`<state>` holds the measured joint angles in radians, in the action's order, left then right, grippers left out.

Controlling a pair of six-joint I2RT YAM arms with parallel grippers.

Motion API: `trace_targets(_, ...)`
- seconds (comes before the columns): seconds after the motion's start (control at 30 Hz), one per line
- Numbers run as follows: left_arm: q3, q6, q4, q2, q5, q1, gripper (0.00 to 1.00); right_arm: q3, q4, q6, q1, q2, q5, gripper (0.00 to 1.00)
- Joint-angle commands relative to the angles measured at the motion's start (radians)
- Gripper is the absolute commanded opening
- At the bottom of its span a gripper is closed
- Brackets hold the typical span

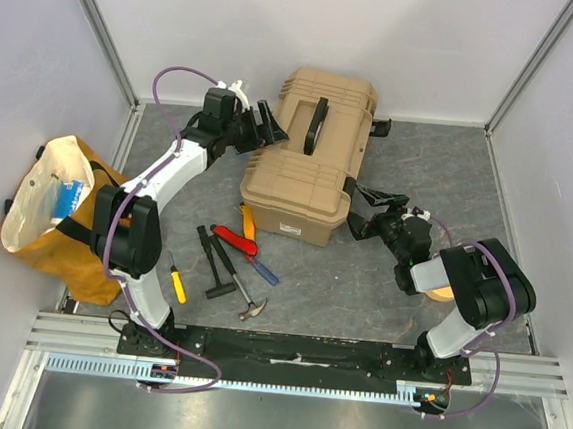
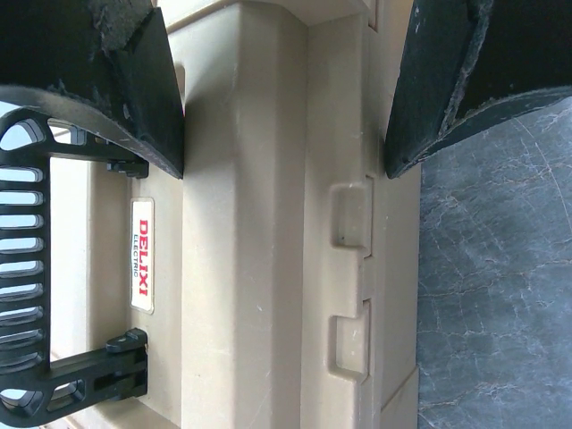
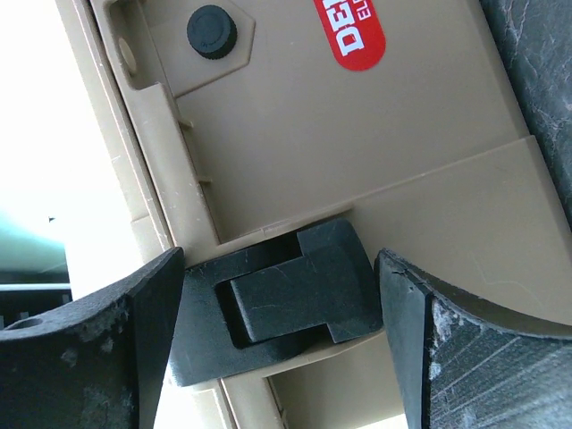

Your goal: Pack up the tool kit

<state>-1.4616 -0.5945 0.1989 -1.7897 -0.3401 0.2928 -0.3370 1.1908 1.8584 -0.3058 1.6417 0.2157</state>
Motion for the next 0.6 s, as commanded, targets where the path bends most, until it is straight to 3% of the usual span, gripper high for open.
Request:
trace_targets(0.0, -0.022, -0.088, -0.016, -0.045, -0.151, 0.105, 0.84, -0.040, 0.422, -0.059, -0.059, -0.048, 0.171, 0.57)
trace_targets(0.1, -0.020, -0.080, -0.007, -0.045, -0.135, 0.112, 0.83, -0.030, 0.405, -0.067, -0.059, -0.048, 0.171, 0.45)
trace_targets(0.27, -0.016, -0.065, 0.011, -0.045, -0.116, 0.118, 0.83, -0.030, 0.290, -0.116, -0.059, -0.097, 0.180, 0.36)
trace_targets(0.37, -0.010, -0.059, 0.020, -0.045, -0.103, 0.120, 0.83, -0.040, 0.105, -0.192, -0.059, -0.178, 0.177, 0.33)
trace_targets(0.57, 0.007, -0.053, 0.028, -0.040, -0.080, 0.120, 0.82, -0.147, -0.497, -0.470, -0.058, -0.394, 0.096, 0.33)
